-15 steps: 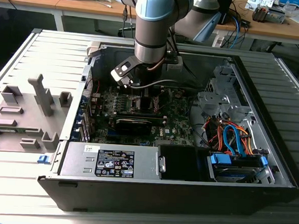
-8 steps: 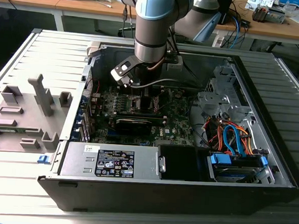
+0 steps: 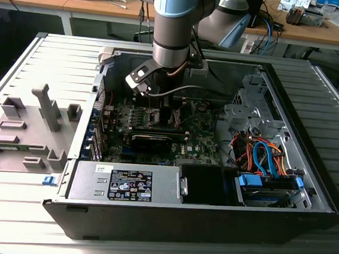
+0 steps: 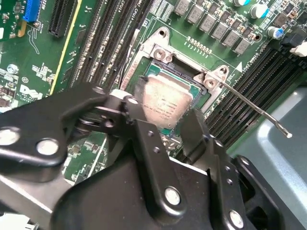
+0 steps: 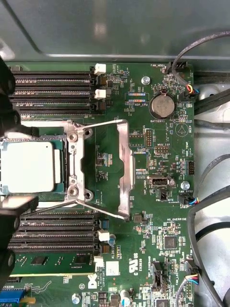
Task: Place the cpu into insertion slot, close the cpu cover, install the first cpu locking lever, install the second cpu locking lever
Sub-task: 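Place the cpu into insertion slot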
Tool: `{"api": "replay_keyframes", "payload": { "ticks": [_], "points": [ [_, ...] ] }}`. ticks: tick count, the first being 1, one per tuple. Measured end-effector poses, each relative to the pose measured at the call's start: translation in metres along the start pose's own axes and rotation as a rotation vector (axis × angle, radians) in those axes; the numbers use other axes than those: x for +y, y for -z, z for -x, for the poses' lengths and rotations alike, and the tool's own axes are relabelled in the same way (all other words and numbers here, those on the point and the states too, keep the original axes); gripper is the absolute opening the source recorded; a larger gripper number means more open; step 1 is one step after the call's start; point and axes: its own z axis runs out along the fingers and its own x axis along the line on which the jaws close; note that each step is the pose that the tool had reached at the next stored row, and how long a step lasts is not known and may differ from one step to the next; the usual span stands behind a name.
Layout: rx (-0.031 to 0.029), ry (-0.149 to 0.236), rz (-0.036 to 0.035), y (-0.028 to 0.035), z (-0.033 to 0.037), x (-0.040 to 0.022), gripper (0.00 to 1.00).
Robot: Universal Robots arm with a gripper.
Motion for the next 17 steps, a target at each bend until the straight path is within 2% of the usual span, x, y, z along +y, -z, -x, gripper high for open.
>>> {"api": "replay_keyframes", "payload": {
  "ticks": [4,6,7,8,9,10,14,17],
  "points": [
    [-0.0011,0.000,-0.0001,0.0000,0.0000,0.0000,0.35],
    [-0.0015,0.002,-0.0024,-0.0001,0.0000,0.0003,0.23],
    [-0.0014,0.003,-0.0044,-0.0003,0.0000,0.0008,0.17],
    [-0.0015,0.005,-0.0121,-0.0009,0.0002,0.0029,0.11],
    [-0.0024,0.007,-0.0270,-0.0026,0.0005,0.0066,0.11],
    [-0.0024,0.008,-0.0304,-0.0036,0.0007,0.0071,0.11],
    [-0.0020,0.009,-0.0340,-0.0050,0.0010,0.0073,0.11],
    [0.0011,0.009,-0.0323,-0.0011,0.0008,0.0075,0.11]
  ]
}}
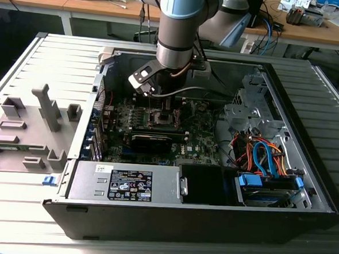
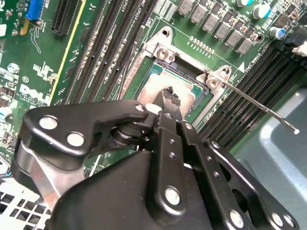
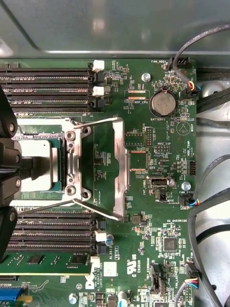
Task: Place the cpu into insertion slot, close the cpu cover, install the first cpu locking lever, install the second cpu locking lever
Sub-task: 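Place the cpu into insertion slot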
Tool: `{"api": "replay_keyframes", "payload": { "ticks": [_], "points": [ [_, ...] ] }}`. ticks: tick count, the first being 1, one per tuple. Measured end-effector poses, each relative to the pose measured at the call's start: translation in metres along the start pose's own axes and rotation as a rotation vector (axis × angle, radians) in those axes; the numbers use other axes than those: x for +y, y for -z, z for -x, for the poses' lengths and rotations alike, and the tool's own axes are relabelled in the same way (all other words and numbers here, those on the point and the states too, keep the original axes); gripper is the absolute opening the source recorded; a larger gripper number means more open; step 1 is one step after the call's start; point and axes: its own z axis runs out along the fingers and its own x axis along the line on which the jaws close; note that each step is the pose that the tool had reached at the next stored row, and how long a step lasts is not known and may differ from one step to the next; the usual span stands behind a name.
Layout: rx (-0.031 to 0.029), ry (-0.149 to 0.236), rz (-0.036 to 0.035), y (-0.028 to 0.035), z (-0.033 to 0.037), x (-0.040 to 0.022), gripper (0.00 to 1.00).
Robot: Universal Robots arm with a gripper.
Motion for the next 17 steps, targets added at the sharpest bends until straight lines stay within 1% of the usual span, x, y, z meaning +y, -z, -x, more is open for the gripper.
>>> {"api": "replay_keyframes", "payload": {
  "ticks": [1,2,3,6,8,9,13,17],
  "points": [
    [-0.0007,0.000,-0.0003,0.0029,0.0001,0.0000,0.11],
    [-0.0025,0.000,-0.0014,0.0076,0.0005,-0.0003,0.11],
    [-0.0024,0.000,-0.0013,0.0089,0.0005,-0.0003,0.11],
    [-0.0028,0.000,-0.0015,0.0090,0.0011,-0.0003,0.11],
    [-0.0027,0.000,-0.0017,0.0083,0.0046,-0.0003,0.11],
    [-0.0027,0.000,-0.0020,0.0074,0.0075,-0.0003,0.11],
    [-0.0026,0.000,-0.0028,0.0058,0.0113,-0.0002,0.11],
    [-0.0027,0.000,-0.0040,0.0036,0.0167,0.0003,0.11]
  ]
}}
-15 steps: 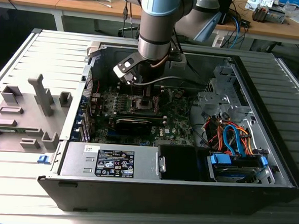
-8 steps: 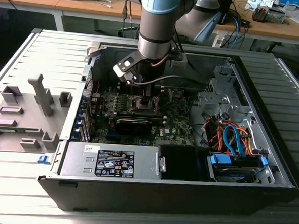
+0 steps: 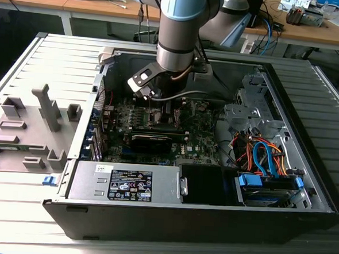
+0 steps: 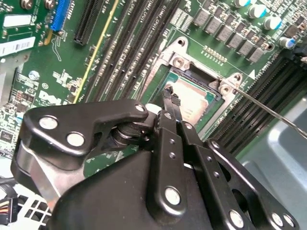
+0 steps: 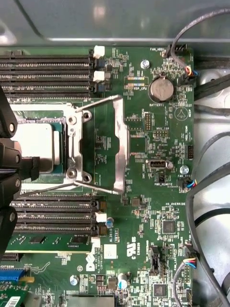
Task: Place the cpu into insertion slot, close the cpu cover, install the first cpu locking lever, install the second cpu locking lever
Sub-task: 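Place the cpu into insertion slot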
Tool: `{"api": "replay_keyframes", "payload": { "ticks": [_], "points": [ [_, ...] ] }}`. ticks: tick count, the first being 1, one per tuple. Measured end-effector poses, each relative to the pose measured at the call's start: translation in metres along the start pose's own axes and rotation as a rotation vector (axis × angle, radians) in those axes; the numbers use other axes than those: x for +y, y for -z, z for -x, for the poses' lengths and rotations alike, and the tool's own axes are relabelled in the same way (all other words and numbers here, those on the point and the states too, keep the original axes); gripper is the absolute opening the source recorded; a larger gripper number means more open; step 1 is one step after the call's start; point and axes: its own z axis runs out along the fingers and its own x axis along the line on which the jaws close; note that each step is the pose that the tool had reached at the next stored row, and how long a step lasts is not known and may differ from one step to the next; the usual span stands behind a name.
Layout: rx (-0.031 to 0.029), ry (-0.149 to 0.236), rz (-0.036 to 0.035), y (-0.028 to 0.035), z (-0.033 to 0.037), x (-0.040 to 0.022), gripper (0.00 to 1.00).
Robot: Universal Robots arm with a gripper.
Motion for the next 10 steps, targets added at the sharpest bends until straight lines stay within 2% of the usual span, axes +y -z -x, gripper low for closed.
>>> {"api": "replay_keyframes", "payload": {
  "ticks": [10],
  "points": [
    [0.0000,0.000,-0.0008,-0.0020,0.0015,0.0008,0.11]
  ]
}}
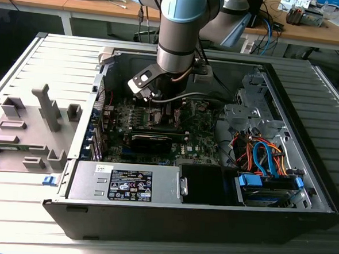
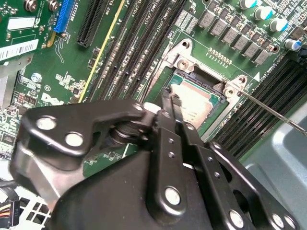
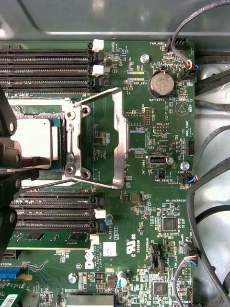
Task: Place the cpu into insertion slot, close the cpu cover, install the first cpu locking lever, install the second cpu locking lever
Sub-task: 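Place the cpu into insertion slot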
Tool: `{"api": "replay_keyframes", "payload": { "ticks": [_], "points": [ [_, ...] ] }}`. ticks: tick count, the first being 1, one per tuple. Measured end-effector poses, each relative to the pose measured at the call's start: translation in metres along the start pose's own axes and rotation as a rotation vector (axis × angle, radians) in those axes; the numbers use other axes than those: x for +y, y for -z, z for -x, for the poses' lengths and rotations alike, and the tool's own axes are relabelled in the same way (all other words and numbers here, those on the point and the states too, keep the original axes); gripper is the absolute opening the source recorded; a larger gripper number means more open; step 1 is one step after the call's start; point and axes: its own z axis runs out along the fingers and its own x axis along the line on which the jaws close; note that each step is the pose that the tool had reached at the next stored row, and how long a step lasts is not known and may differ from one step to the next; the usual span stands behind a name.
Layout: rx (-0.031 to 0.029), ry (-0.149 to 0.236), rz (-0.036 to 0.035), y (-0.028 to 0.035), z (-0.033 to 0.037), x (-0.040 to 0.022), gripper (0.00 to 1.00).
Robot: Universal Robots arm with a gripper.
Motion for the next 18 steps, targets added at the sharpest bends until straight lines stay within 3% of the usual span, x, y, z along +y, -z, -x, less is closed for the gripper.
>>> {"api": "replay_keyframes", "payload": {
  "ticks": [3,12,16,18],
  "points": [
    [0.0000,0.000,0.0000,-0.0001,0.0000,0.0000,0.30],
    [0.0004,0.008,0.0001,-0.0004,-0.0032,0.0001,0.30],
    [-0.0009,0.068,0.0022,-0.0003,-0.0073,0.0002,0.30],
    [-0.0012,0.077,0.0024,-0.0002,-0.0083,0.0003,0.30]
  ]
}}
